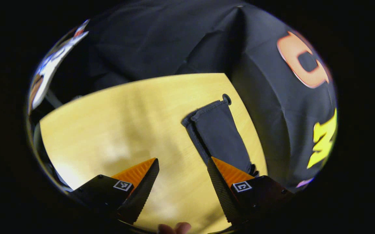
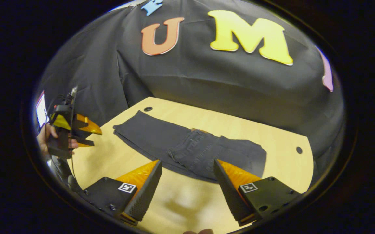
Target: Grasp the waist and the cuffs of the jeans and fold them to make the two legs overlap; first hold the waist and fold one-third of the jeans toward the cuffs, then hold the cuffs and fold the remaining one-third in the same direction to finish folding.
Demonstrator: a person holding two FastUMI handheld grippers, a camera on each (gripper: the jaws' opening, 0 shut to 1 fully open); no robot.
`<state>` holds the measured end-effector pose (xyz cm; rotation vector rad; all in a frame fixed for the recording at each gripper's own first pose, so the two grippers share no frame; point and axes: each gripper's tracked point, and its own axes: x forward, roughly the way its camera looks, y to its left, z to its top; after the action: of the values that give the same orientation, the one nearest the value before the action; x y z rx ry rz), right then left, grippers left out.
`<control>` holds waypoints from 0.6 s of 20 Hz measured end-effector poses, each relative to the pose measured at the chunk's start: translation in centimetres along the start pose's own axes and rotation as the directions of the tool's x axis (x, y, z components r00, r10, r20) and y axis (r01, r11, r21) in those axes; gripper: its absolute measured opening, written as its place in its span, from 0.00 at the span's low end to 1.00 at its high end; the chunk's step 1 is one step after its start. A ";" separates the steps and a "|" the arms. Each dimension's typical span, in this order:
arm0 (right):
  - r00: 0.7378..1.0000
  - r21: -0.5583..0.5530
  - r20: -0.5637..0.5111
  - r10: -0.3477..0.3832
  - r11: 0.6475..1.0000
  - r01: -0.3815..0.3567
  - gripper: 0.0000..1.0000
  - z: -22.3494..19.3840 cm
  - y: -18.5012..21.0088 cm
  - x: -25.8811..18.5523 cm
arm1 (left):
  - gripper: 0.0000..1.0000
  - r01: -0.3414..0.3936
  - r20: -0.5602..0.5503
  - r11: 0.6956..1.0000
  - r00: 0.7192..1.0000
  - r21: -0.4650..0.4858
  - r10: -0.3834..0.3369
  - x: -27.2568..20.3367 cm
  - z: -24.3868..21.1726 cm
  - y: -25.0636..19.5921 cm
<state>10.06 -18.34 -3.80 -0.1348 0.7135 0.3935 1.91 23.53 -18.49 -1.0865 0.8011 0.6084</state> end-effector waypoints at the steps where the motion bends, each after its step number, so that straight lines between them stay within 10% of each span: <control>1: 1.000 0.018 -0.007 -0.014 1.000 0.015 0.99 -0.5 -0.9 -1.1 | 0.96 0.006 -0.017 0.998 1.000 -0.060 -0.007 1.0 0.5 -0.6; 6: 0.996 0.101 -0.025 -0.088 0.991 0.090 0.99 -2.2 -4.7 -4.3 | 0.96 0.001 -0.075 0.971 0.997 -0.238 -0.019 5.8 2.8 -3.0; 12: 0.987 0.178 -0.031 -0.160 0.970 0.163 0.99 -2.3 -8.4 -5.6 | 0.96 -0.095 -0.114 0.975 0.991 -0.202 0.073 10.2 4.4 -3.9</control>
<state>8.11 -28.31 -1.90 -0.0248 0.7449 0.1709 11.96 26.75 -23.65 -1.2887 0.8935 0.7224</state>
